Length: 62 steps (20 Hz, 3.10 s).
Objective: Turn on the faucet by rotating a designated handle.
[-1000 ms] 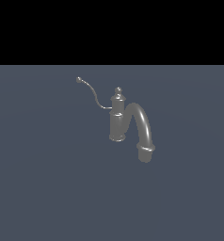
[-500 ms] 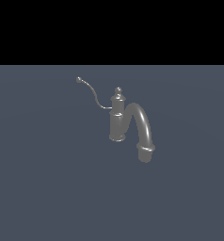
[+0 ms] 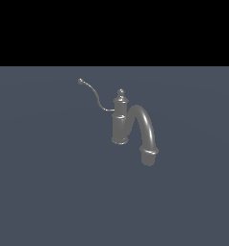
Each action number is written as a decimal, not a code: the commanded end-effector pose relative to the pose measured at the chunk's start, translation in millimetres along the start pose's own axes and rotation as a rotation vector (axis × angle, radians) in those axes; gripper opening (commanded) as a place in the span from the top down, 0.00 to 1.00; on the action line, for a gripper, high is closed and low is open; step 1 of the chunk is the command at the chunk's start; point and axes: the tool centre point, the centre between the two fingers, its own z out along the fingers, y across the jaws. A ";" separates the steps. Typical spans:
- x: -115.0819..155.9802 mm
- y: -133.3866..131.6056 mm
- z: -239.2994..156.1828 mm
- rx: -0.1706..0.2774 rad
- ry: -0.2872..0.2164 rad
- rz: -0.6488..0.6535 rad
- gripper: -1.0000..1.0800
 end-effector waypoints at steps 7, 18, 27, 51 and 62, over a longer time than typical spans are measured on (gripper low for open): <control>26.7 -37.0 35.2 -0.002 0.000 0.185 1.00; 70.9 -75.4 79.5 -0.004 0.001 0.419 1.00; 111.9 -97.0 114.0 -0.007 0.002 0.602 1.00; 224.2 -110.1 196.9 -0.027 0.010 1.051 1.00; 237.9 -107.6 205.5 -0.029 0.010 1.104 1.00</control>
